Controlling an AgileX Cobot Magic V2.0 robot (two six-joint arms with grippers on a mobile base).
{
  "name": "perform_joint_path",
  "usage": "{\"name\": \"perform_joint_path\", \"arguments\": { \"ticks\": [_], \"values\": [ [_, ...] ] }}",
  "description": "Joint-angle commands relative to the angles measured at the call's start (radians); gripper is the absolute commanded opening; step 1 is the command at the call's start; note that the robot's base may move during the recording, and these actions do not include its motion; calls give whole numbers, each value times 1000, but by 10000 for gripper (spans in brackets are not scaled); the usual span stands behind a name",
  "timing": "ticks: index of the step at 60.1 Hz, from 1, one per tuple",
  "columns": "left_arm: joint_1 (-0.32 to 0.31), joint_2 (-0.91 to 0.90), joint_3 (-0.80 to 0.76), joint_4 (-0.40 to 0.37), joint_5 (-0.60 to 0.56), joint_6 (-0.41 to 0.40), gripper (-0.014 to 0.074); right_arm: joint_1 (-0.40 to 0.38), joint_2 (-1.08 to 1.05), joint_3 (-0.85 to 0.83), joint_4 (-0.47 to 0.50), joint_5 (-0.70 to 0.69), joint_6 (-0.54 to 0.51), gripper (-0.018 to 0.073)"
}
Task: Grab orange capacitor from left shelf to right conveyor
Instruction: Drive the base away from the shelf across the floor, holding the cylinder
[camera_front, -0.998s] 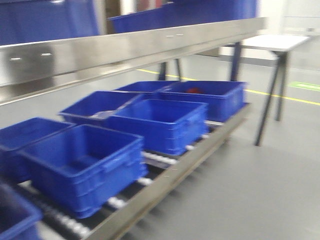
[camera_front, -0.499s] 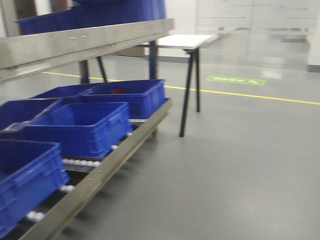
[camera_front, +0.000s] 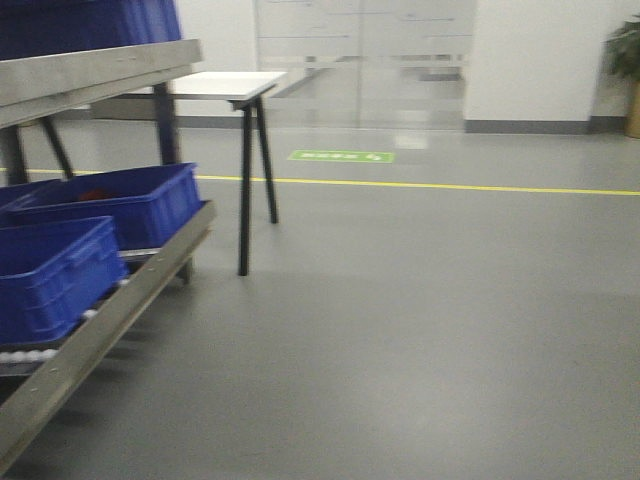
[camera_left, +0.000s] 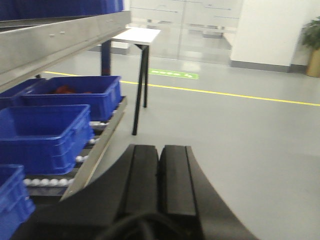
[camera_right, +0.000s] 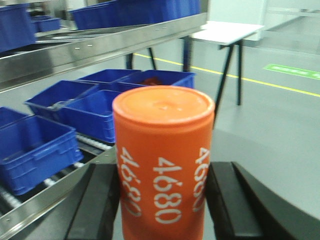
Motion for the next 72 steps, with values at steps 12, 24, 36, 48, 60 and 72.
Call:
{"name": "perform_joint_path", "arguments": {
  "ticks": [12, 24, 36, 48, 60, 72],
  "values": [
    [1, -19, -5, 0, -89, 0, -105, 0, 6, -29, -4, -93, 0, 102],
    [1, -19, -5, 0, -89, 0, -105, 0, 6, -29, -4, -93, 0, 102],
    [1, -19, -5, 0, -89, 0, -105, 0, 6, -29, -4, -93, 0, 102],
    [1, -19, -5, 0, -89, 0, -105, 0, 6, -29, -4, -93, 0, 102],
    [1, -19, -5, 0, -89, 0, -105, 0, 6, -29, -4, -93, 0, 102],
    [1, -19, -5, 0, -89, 0, -105, 0, 6, -29, -4, -93, 0, 102]
  ]
}}
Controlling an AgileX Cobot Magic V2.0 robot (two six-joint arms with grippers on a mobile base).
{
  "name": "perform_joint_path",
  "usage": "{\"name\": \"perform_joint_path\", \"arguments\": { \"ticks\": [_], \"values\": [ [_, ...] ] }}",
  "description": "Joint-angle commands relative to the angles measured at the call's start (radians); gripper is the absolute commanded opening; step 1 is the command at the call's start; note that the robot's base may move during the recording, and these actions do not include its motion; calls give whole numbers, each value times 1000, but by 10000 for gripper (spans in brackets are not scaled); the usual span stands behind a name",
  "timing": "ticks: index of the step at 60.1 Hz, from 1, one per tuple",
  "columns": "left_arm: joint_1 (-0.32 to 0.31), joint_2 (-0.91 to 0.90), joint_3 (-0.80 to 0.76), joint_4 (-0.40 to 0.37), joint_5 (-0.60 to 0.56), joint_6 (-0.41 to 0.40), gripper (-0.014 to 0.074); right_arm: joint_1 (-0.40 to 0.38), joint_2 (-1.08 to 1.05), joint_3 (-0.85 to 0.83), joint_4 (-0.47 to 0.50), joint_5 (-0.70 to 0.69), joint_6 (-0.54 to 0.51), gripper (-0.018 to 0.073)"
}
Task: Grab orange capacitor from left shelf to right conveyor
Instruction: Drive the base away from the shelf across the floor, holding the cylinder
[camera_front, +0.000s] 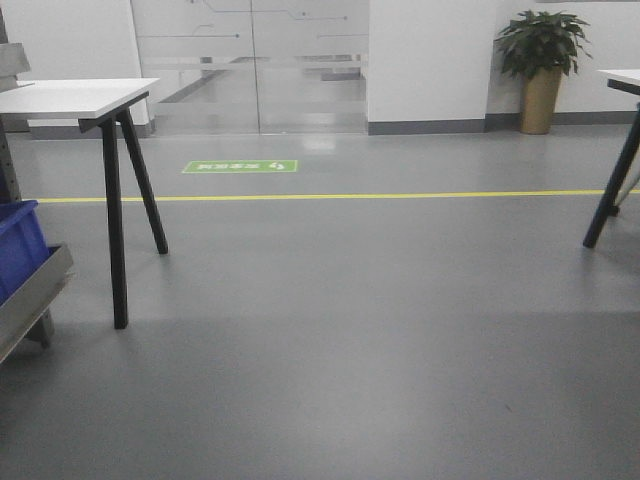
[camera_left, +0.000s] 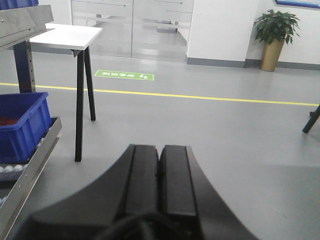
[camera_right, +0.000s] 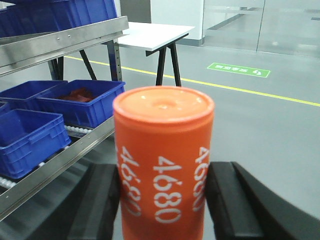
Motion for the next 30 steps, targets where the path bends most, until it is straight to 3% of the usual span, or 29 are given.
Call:
{"name": "perform_joint_path", "arguments": {
  "ticks": [1, 30],
  "values": [
    [1, -19, -5, 0, -89, 0, -105, 0, 7, -29, -4, -93, 0, 102],
    [1, -19, -5, 0, -89, 0, -105, 0, 7, -29, -4, -93, 0, 102]
  ]
}}
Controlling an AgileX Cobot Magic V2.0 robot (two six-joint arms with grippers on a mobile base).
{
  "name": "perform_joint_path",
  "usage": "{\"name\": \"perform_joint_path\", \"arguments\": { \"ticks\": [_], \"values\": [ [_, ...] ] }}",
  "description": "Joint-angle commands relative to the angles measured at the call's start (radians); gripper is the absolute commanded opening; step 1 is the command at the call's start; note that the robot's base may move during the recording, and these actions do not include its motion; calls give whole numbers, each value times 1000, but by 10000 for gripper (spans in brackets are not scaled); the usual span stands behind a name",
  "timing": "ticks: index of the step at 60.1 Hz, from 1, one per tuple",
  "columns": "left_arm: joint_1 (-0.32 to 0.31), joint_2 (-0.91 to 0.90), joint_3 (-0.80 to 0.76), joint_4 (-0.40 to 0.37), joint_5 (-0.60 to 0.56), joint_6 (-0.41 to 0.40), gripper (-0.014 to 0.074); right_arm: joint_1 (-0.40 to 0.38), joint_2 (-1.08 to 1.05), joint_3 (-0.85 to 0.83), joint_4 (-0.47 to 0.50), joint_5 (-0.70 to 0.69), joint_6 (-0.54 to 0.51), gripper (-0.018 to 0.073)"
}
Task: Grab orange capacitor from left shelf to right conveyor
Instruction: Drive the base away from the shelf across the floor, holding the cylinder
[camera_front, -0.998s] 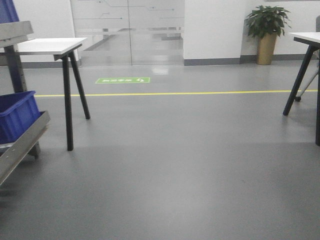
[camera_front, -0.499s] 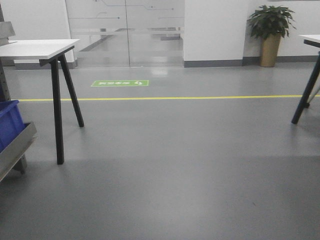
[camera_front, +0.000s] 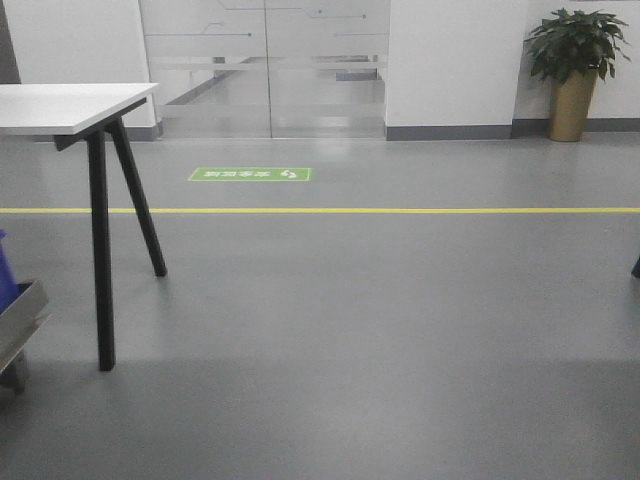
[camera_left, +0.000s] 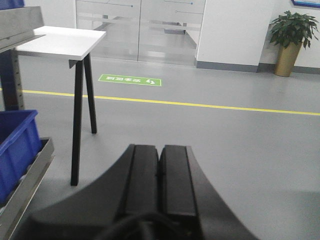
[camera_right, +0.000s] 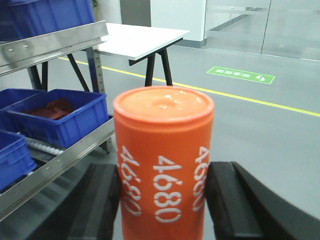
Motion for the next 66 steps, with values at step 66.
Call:
{"name": "perform_joint_path", "arguments": {
  "ticks": [66],
  "values": [
    [1, -19, -5, 0, -89, 0, -105, 0, 7, -29, -4, -95, 0, 102]
  ]
}}
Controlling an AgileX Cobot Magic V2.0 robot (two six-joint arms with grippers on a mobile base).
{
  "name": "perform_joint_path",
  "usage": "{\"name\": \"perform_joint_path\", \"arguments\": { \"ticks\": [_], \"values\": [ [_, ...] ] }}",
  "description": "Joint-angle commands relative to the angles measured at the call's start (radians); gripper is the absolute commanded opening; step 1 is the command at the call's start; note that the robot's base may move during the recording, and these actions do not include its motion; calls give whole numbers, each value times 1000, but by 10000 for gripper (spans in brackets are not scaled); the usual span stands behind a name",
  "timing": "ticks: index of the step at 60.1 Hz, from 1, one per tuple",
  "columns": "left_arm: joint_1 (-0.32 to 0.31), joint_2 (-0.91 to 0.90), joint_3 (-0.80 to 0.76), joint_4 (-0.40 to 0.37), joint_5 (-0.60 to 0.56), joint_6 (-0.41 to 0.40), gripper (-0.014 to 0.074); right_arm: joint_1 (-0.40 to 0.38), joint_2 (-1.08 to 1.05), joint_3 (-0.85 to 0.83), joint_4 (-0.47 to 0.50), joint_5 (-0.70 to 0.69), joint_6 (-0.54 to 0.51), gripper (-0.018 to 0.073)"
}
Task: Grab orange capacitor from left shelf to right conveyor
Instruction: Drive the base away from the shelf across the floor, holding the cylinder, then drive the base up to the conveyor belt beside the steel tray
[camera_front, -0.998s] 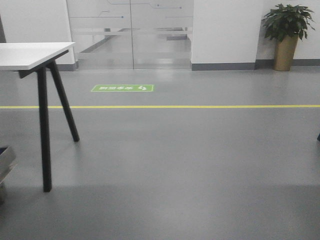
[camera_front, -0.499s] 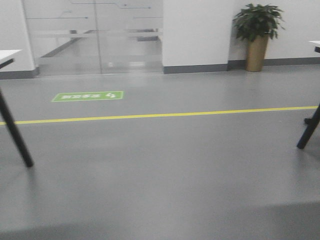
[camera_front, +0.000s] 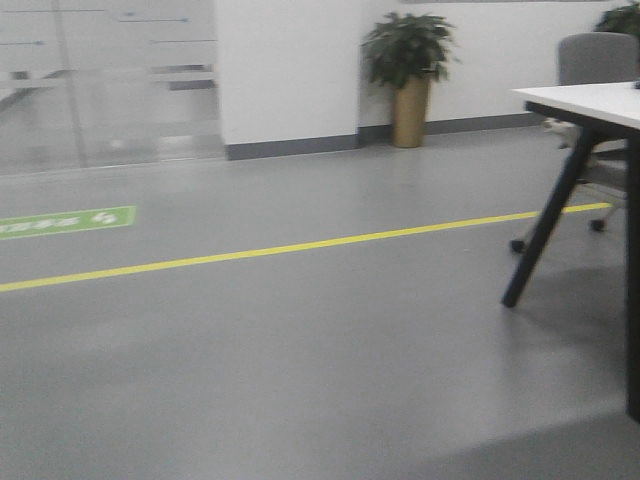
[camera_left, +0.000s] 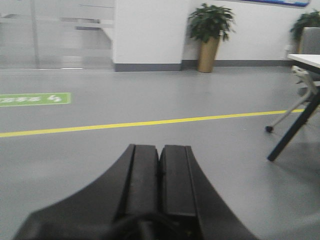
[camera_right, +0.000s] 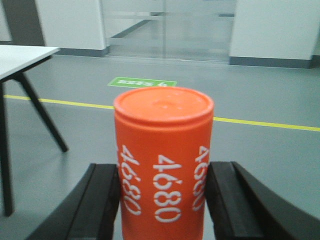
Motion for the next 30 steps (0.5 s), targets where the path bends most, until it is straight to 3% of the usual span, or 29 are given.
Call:
{"name": "perform_joint_path", "arguments": {
  "ticks": [1, 30],
  "values": [
    [1, -19, -5, 0, -89, 0, -105, 0, 7, -29, -4, -96, 0, 102],
    [1, -19, -5, 0, -89, 0, -105, 0, 7, -29, -4, -96, 0, 102]
  ]
}}
